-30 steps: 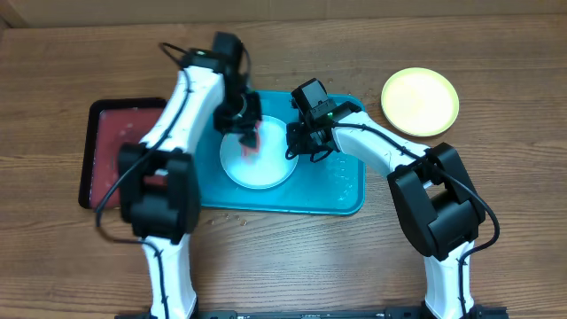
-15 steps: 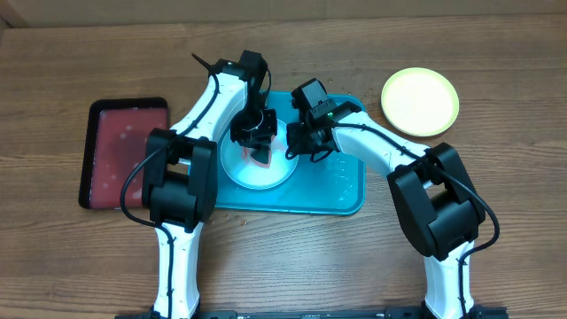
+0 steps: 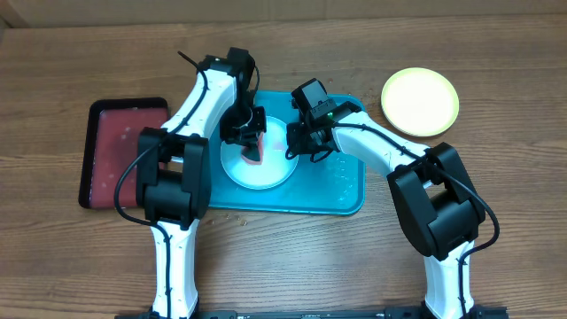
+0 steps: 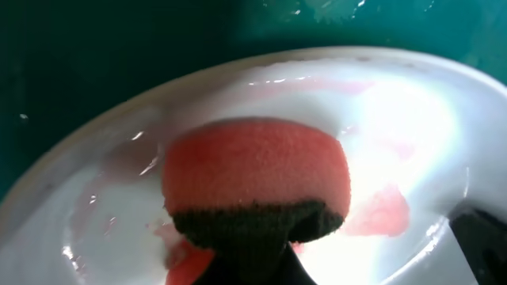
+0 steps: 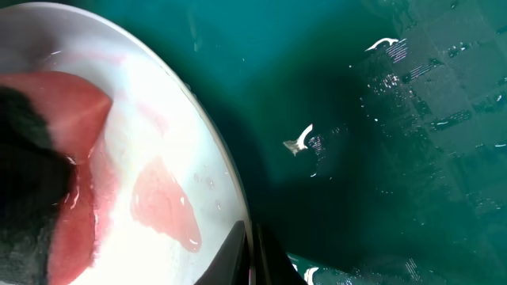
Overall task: Clean dirty plates on tray and stack at the side
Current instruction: 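Scrub the light-blue plate's red smears with the left-held sponge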
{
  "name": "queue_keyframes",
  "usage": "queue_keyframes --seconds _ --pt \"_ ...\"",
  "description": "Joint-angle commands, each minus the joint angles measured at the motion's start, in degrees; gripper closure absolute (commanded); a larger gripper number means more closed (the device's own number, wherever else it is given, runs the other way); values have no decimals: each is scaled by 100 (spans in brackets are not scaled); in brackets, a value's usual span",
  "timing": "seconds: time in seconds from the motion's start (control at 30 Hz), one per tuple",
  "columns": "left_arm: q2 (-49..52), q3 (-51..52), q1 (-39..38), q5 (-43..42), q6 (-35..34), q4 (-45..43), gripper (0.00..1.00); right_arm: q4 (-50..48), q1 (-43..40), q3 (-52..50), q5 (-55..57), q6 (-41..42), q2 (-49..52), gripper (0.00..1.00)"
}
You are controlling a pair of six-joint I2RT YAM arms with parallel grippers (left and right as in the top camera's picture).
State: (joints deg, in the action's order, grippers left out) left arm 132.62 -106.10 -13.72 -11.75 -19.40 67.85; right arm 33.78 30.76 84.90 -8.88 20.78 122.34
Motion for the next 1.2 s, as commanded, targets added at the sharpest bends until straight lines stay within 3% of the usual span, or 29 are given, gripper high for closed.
queue_keyframes --seconds 0.0,0.33,0.43,0.53,0.6,0.73,1.17 --pt "81 214 -184 -409 -55 -68 96 -9 2 -31 136 26 111 96" --pt "81 214 -398 -568 -22 -52 96 11 2 -31 133 26 111 96" --pt "81 214 -385 -564 376 186 96 9 2 -31 136 26 111 96" --pt "81 214 -382 -26 599 525 96 11 2 -31 136 26 111 96" --pt "81 214 -365 1012 264 758 96 9 2 -31 136 24 111 96" --pt "81 212 -284 2092 -317 879 96 13 2 -31 136 26 111 96" --pt "81 212 -74 2074 -1097 -549 96 79 2 -31 136 24 111 96"
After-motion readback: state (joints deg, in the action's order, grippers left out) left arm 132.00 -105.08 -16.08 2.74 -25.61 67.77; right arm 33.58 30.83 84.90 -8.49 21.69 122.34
